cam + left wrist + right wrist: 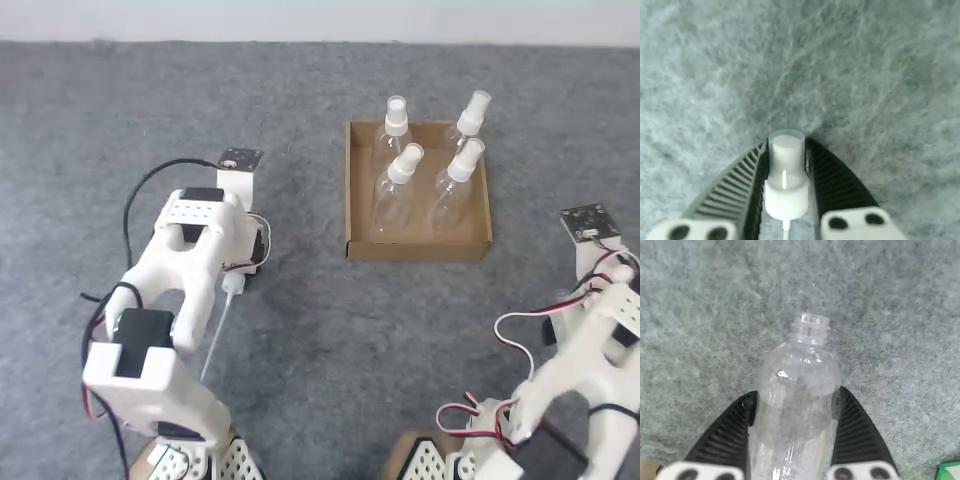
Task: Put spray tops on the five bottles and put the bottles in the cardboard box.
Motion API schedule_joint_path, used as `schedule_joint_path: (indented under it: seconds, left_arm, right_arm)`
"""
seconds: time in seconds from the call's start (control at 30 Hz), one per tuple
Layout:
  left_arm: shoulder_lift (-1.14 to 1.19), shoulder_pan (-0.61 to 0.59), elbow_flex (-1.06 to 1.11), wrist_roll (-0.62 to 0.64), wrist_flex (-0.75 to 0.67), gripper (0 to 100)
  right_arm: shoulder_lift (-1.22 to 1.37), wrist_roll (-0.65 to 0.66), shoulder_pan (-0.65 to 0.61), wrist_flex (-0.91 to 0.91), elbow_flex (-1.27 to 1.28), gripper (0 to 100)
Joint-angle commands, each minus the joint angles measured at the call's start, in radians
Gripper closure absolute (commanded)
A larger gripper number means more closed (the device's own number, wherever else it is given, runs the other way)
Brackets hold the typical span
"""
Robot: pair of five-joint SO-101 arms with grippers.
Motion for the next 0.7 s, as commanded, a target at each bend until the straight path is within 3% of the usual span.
schedule_joint_path:
  seconds: [0.0, 0.17, 0.3, 0.47, 0.67]
  left_arm:
    - [-0.077, 0.026, -0.093, 0.017, 0.072, 99]
    - [-0.279, 0.095, -0.156, 0.054, 0.183, 99]
    - [-0.522, 0.123, -0.105, 0.06, 0.186, 99]
    - [-0.781, 0.123, 0.099, 0.058, 0.094, 99]
    - [-0.98, 0.117, 0.387, 0.058, -0.071, 99]
  right_arm:
    - [-0.01, 0.014, 0.007, -0.016, -0.008, 99.2]
    - [-0.01, 0.012, 0.008, -0.031, -0.012, 99.1]
    - [-0.01, -0.025, 0.008, -0.088, -0.011, 99.1]
    - [-0.001, -0.08, 0.001, -0.18, -0.011, 97.3]
    - [0.001, -0.041, 0.001, -0.194, -0.009, 81.3]
